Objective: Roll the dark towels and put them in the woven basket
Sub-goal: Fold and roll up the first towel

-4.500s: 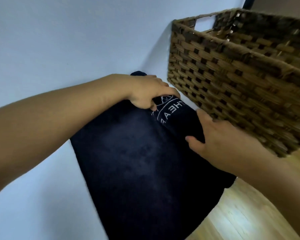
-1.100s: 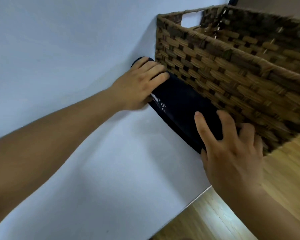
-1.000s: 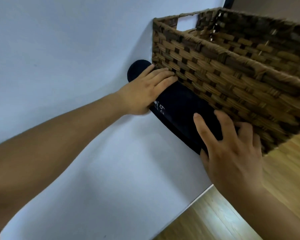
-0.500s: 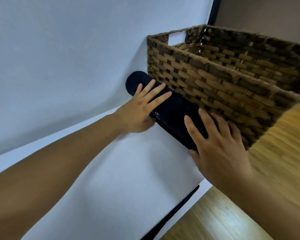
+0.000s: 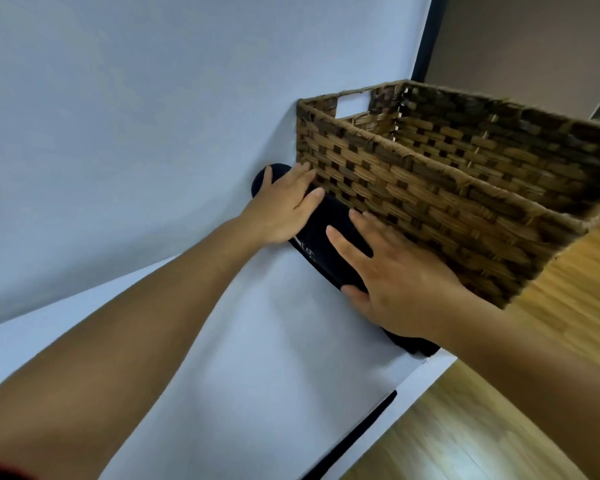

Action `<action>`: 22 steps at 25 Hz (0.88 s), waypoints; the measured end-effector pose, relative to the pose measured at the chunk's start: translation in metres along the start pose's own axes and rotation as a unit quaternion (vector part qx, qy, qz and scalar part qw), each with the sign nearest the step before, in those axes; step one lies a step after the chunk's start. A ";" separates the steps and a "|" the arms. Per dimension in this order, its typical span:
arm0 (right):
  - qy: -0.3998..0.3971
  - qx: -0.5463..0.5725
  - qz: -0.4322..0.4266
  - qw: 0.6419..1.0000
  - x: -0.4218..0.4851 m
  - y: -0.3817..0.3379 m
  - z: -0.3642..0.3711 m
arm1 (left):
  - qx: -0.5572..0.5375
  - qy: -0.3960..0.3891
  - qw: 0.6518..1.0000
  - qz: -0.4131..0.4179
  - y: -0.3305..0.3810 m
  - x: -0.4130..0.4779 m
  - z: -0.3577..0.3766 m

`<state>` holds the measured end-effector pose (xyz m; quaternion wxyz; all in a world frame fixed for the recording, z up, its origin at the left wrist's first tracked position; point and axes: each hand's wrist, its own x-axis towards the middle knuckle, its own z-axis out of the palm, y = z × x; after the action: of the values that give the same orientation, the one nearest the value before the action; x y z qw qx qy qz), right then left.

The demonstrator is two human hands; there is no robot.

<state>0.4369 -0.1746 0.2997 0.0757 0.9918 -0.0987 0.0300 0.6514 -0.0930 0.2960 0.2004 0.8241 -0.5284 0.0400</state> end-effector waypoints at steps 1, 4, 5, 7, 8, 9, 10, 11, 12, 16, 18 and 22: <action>0.007 -0.001 0.001 1.000 0.001 -0.001 0.001 | -0.003 0.011 0.999 -0.035 0.005 0.005 0.011; 0.009 -0.001 0.016 1.000 0.007 -0.004 0.010 | 0.018 0.046 0.997 -0.061 0.007 0.010 0.031; 0.007 -0.013 0.015 1.000 0.009 -0.005 0.012 | 0.021 0.045 0.997 -0.060 0.006 0.013 0.031; 0.005 -0.028 0.011 1.000 0.008 -0.007 0.012 | 0.023 0.008 0.996 -0.081 0.010 0.018 0.026; 0.003 -0.032 0.007 0.999 0.006 -0.008 0.009 | 0.017 -0.020 0.994 -0.108 0.015 0.020 0.022; -0.003 -0.037 0.002 0.999 0.002 -0.009 0.007 | 0.009 -0.042 0.989 -0.142 0.022 0.022 0.019; -0.010 -0.039 -0.003 0.999 -0.003 -0.009 0.006 | 0.004 -0.050 0.984 -0.172 0.029 0.023 0.018; -0.017 -0.039 -0.008 0.999 -0.006 -0.009 0.005 | 0.006 -0.046 0.980 -0.194 0.034 0.024 0.020; -0.023 -0.040 -0.011 0.999 -0.007 -0.008 0.005 | 0.010 -0.039 0.978 -0.203 0.038 0.025 0.023; -0.062 -0.023 -0.001 0.998 -0.008 -0.006 -0.006 | 0.020 -0.041 0.979 -0.198 0.044 0.026 0.029; -0.069 0.016 0.000 0.998 -0.003 -0.001 -0.026 | 0.021 -0.055 0.979 -0.196 0.041 0.027 0.022; -0.061 0.031 -0.008 0.998 -0.002 0.004 -0.029 | 0.027 -0.067 0.979 -0.190 0.043 0.028 0.022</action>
<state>0.4327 -0.1739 0.3293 0.0386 0.9944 -0.0944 -0.0279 0.6221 -0.1411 0.2961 0.1466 0.9155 -0.3726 -0.0397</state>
